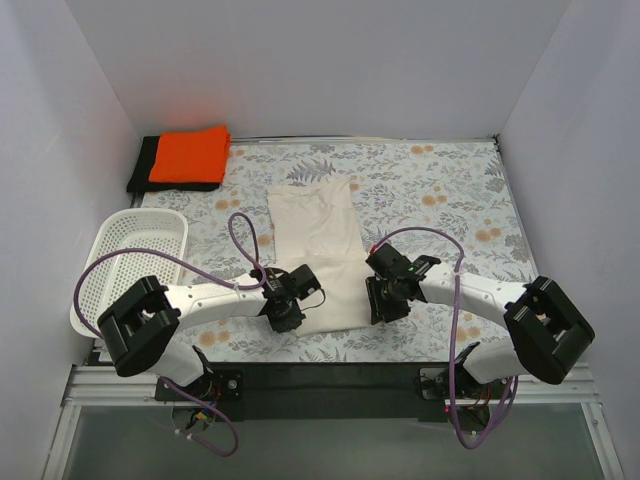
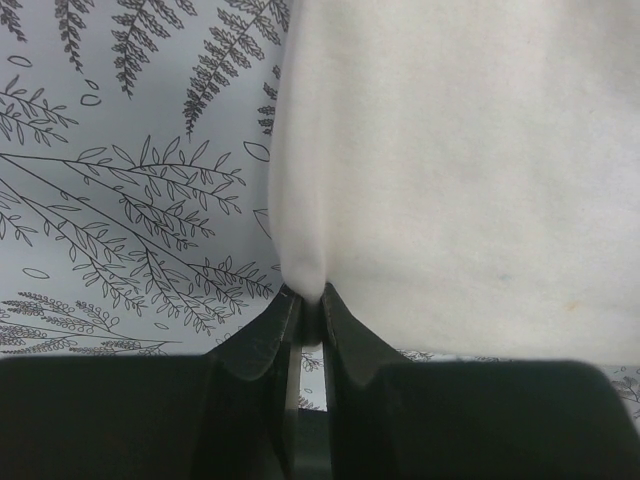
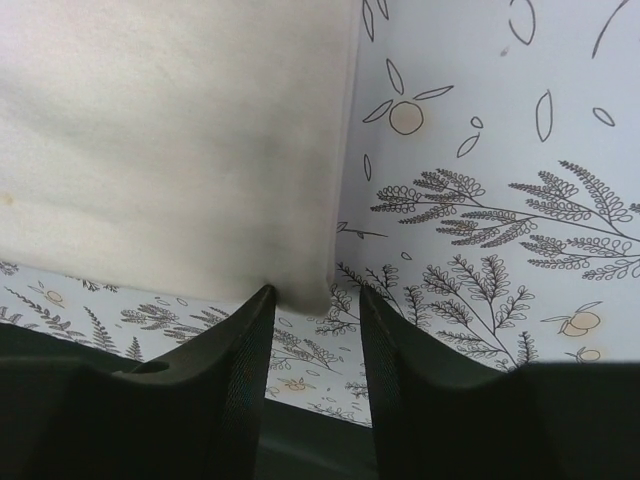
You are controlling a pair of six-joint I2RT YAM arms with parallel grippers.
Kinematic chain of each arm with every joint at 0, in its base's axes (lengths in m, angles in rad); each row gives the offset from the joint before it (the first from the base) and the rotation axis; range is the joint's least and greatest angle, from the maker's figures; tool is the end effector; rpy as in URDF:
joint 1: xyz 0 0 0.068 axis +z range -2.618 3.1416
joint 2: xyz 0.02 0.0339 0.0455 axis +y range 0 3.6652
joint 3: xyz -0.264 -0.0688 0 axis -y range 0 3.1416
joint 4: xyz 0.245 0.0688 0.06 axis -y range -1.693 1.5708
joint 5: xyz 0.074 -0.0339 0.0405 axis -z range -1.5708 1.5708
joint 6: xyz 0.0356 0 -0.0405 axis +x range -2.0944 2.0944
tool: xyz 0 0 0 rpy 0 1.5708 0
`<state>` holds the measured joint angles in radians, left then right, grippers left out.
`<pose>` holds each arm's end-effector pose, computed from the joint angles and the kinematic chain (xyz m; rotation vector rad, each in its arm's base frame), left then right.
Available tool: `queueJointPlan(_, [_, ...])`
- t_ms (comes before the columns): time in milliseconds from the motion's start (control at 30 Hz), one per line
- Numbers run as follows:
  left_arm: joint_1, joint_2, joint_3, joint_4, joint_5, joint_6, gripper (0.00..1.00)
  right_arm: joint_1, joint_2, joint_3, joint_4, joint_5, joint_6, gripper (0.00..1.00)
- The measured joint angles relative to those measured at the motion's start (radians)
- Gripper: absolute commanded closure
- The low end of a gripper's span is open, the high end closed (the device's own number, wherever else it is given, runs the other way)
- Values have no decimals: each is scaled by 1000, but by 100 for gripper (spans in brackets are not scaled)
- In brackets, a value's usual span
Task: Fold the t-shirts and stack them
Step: Fold the tshirt
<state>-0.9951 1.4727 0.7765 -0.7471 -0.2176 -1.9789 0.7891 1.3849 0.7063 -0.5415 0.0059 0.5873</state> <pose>0.1341 -0.1925 0.1573 -1.3924 2.5555 -0.1585 0.1673 0.1682 0.1629 -0.2856 2.8359 0.3142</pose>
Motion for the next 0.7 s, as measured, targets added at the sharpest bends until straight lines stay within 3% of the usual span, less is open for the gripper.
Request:
queueJointPlan(133, [0, 0, -1, 0, 0, -1, 100, 15, 18, 5, 2, 10, 8, 74])
queueJointPlan(167, [0, 0, 0, 0, 0, -1, 100, 18, 25, 9, 3, 9, 8, 84])
queueJointPlan(267, [0, -2, 0, -2, 1, -1, 100, 24, 31, 12, 18, -7, 8, 99])
queueJointPlan(500, [-11, -12, 4, -29, 25, 28, 100, 26, -4, -10, 2, -20, -28, 99])
queueJointPlan(700, [-113, -29, 27, -132, 144, 65, 100, 39, -91, -35, -167, -115, -95, 99])
